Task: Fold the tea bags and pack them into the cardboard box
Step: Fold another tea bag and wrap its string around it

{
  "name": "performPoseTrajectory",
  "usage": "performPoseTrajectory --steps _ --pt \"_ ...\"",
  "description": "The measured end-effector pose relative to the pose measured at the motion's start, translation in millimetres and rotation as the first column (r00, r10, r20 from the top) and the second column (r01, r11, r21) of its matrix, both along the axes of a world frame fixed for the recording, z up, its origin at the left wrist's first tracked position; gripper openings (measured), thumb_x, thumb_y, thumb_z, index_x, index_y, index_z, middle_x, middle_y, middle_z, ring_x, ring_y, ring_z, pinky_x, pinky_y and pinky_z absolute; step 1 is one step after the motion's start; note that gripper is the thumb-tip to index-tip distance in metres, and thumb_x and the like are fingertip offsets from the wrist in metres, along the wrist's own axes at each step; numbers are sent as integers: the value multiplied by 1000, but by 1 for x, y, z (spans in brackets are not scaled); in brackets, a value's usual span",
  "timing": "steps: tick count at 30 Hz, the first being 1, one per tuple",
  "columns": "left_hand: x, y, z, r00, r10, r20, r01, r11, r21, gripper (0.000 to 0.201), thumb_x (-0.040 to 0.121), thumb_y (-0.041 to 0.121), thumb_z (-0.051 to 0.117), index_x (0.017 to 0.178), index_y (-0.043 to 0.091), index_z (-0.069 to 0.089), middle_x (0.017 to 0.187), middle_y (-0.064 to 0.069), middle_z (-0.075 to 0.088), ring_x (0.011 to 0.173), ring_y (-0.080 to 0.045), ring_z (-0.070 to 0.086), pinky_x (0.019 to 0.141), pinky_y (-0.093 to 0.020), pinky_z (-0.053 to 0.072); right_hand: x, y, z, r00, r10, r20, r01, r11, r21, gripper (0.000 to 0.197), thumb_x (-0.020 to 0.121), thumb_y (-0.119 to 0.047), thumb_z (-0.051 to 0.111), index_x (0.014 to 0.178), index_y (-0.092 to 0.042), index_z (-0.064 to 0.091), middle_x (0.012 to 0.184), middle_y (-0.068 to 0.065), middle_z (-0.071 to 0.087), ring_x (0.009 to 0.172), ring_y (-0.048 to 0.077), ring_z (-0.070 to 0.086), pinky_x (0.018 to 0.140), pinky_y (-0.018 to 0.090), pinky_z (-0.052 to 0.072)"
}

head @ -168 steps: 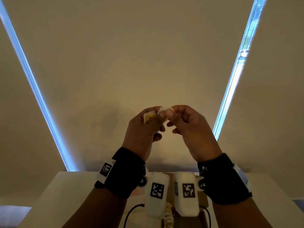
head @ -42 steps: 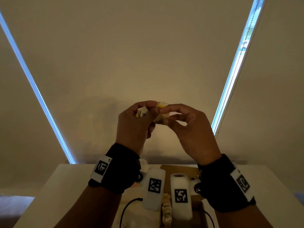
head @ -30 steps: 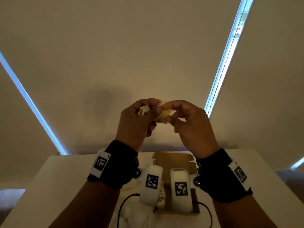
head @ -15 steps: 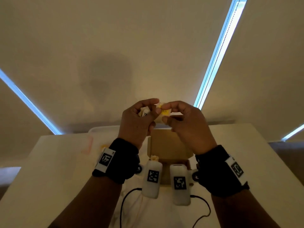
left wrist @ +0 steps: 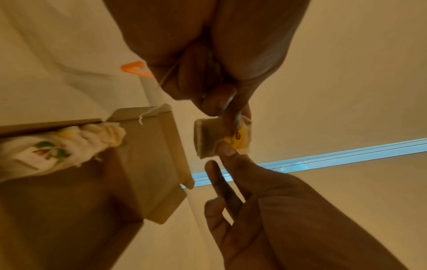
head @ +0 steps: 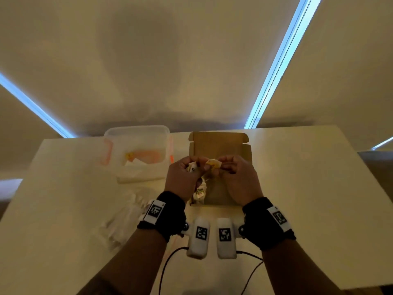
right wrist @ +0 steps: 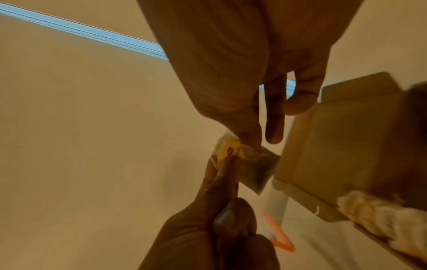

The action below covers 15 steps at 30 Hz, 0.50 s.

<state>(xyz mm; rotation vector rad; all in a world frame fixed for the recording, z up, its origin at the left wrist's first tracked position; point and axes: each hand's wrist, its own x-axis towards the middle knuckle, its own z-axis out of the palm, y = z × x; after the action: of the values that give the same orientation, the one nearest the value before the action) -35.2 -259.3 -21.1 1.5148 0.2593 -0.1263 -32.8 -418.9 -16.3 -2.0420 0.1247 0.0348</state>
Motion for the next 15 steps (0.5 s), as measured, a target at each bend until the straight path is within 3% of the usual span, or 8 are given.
performPoseTrajectory --steps 5,8,11,15 --pt "-4 -6 -22 997 3 -75 -2 1000 13 12 87 4 76 88 16 74 57 1 59 43 -15 45 44 -23 37 -10 1 -31 985 -80 -156 99 989 114 10 91 -21 73 101 -23 74 92 -7 75 86 13 70 82 35 60" --pt "-7 -5 -32 993 5 -117 -3 1000 16 11 88 8 76 92 19 77 65 1 66 45 -16 47 46 -25 38 -6 1 -48 973 -121 -198 153 977 150 10 91 -20 73 101 -20 75 92 -6 76 88 14 71 85 36 60" --pt "-11 3 -39 982 47 -180 -54 998 -35 19 90 6 74 101 21 77 87 -2 77 46 -15 50 44 -22 39 11 -2 -70 954 -161 -252 173 984 28 18 91 -20 72 108 -15 72 100 -5 71 95 15 65 86 29 52" --pt "-15 19 -44 969 80 -235 -105 990 -96 17 91 4 72 100 19 76 95 -13 78 47 -15 46 40 -19 35 35 -4 -101 918 -225 -328 218 974 -60 19 91 -19 72 109 -16 70 103 -1 70 98 19 64 80 27 47"
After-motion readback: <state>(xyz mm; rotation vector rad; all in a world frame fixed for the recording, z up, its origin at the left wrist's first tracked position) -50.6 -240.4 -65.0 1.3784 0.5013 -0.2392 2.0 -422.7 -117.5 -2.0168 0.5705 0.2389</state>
